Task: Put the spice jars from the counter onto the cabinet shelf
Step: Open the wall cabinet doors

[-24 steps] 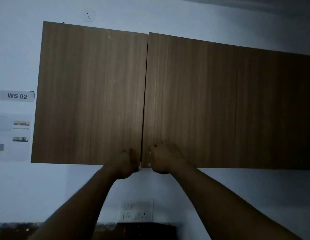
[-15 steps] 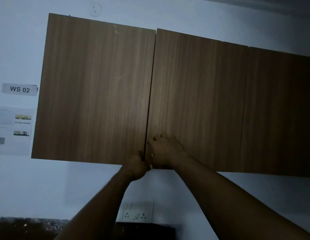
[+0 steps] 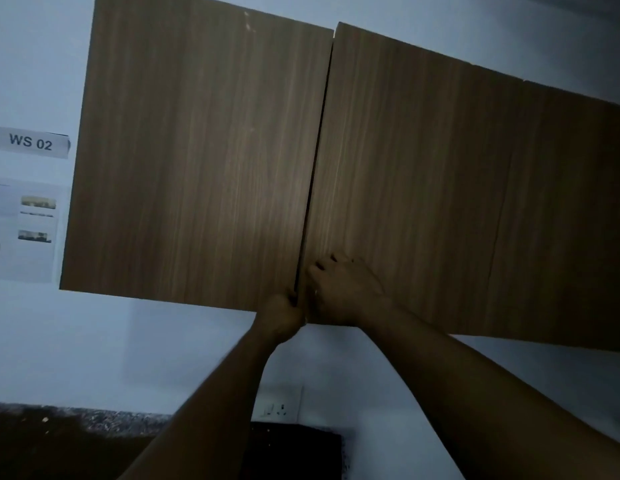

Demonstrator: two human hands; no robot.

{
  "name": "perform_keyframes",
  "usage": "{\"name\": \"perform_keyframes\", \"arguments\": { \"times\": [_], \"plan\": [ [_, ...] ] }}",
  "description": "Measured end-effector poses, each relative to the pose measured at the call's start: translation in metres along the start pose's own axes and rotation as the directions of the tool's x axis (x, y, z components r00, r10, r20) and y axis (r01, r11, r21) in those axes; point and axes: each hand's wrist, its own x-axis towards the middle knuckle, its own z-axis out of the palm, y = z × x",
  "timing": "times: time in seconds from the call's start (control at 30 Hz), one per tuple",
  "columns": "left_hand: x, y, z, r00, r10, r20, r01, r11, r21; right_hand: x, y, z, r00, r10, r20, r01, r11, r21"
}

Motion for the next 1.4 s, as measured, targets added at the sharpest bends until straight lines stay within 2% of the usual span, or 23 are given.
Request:
{"name": "perform_keyframes", "arguments": {
  "times": [0.1,0.23,0.4,0.53,0.7,0.83,0.97,1.03,1.13,1.23,1.3,1.4],
  "plan": [
    [-0.01,0.003,-0.002,1.0,0.011,0.004,-0.011,0.999,-0.049,-0.001,-0.003,-0.015,0.998,-0.014,-0.054,0.011,0.998,-0.067],
    [-0.026,0.006,-0.011,0.999,0.003,-0.035,-0.01,0.976,-0.217,-0.003,-0.003,-0.044,0.996,-0.055,-0.075,0.044,0.989,-0.143],
    [-0.046,0.029,-0.012,0.989,0.006,0.149,0.049,0.93,-0.364,-0.022,-0.006,-0.068,0.979,-0.123,-0.164,0.062,0.94,-0.336],
    [-0.061,0.057,-0.004,0.952,0.045,0.302,0.091,0.902,-0.421,-0.045,-0.006,-0.09,0.977,-0.124,-0.175,0.046,0.919,-0.391],
    [-0.081,0.103,0.026,0.893,0.14,0.428,0.121,0.841,-0.527,-0.083,0.009,-0.113,0.998,0.015,-0.053,-0.036,0.901,-0.431],
    [-0.095,0.126,0.059,0.829,0.215,0.515,0.13,0.823,-0.553,-0.116,0.023,-0.129,0.989,0.148,0.006,-0.121,0.832,-0.542],
    [-0.107,0.14,0.094,0.736,0.316,0.598,0.027,0.869,-0.494,-0.148,0.044,-0.136,0.918,0.39,0.075,-0.266,0.743,-0.615],
    [-0.108,0.145,0.111,0.722,0.332,0.606,-0.031,0.892,-0.452,-0.162,0.054,-0.136,0.87,0.485,0.084,-0.331,0.703,-0.629],
    [-0.108,0.152,0.136,0.753,0.362,0.55,-0.206,0.923,-0.326,-0.185,0.07,-0.125,0.823,0.564,0.068,-0.405,0.666,-0.627],
    [-0.107,0.161,0.155,0.78,0.443,0.442,-0.433,0.892,-0.13,-0.207,0.083,-0.108,0.798,0.599,0.063,-0.448,0.661,-0.602],
    [-0.104,0.164,0.164,0.776,0.472,0.419,-0.513,0.858,-0.018,-0.218,0.093,-0.097,0.771,0.632,0.081,-0.473,0.653,-0.591],
    [-0.095,0.165,0.175,0.77,0.464,0.439,-0.559,0.822,0.112,-0.236,0.117,-0.085,0.718,0.688,0.108,-0.528,0.638,-0.561]
  ]
}}
